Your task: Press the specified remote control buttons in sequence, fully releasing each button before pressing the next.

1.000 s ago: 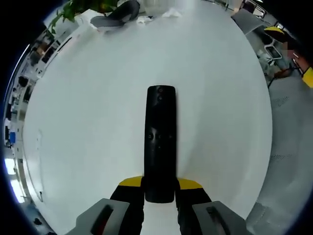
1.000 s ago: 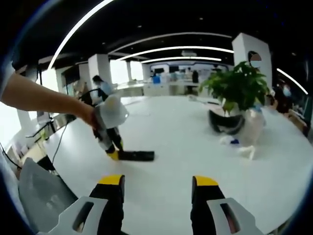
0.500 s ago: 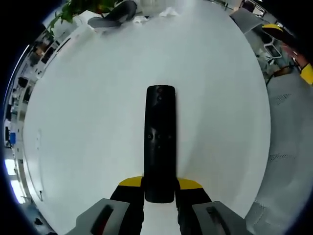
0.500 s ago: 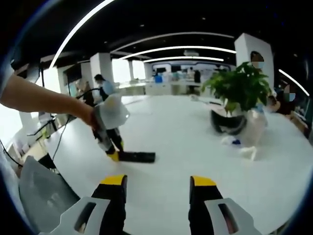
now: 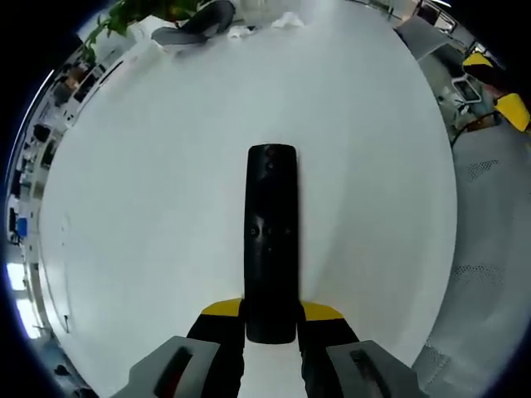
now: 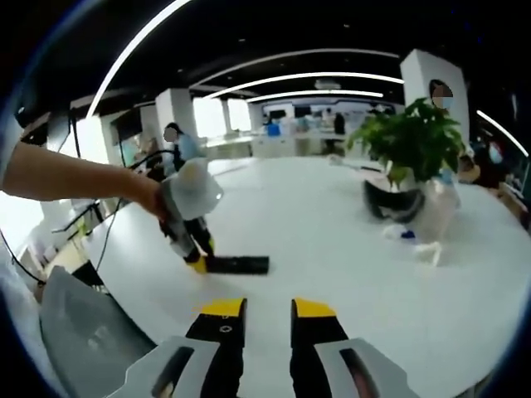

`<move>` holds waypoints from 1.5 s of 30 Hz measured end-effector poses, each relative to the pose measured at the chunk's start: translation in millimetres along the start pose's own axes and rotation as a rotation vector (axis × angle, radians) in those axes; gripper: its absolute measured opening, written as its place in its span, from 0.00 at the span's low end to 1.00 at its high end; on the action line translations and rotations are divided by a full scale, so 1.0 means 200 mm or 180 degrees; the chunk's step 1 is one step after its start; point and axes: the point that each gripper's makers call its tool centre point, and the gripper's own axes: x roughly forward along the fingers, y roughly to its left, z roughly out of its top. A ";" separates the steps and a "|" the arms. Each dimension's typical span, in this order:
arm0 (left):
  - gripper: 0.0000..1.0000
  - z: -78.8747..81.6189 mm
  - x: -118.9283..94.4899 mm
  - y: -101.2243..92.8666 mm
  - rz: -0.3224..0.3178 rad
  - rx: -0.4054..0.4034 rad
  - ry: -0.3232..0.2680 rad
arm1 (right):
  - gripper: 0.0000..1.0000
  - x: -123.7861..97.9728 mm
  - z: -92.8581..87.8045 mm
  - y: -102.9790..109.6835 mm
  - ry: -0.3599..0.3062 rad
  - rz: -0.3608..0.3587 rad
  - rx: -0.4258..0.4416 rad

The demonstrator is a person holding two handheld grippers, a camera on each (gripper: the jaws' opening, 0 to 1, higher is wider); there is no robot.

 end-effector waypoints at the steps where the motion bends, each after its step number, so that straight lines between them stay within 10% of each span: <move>1: 0.23 0.00 0.00 0.00 -0.0001 0.0003 0.0001 | 0.09 0.00 -0.01 0.00 0.0032 -0.0006 0.0001; 45: 0.23 -0.04 0.00 -0.11 -0.0008 0.0274 0.0304 | 0.00 0.01 -0.08 0.00 0.0295 0.0017 0.0086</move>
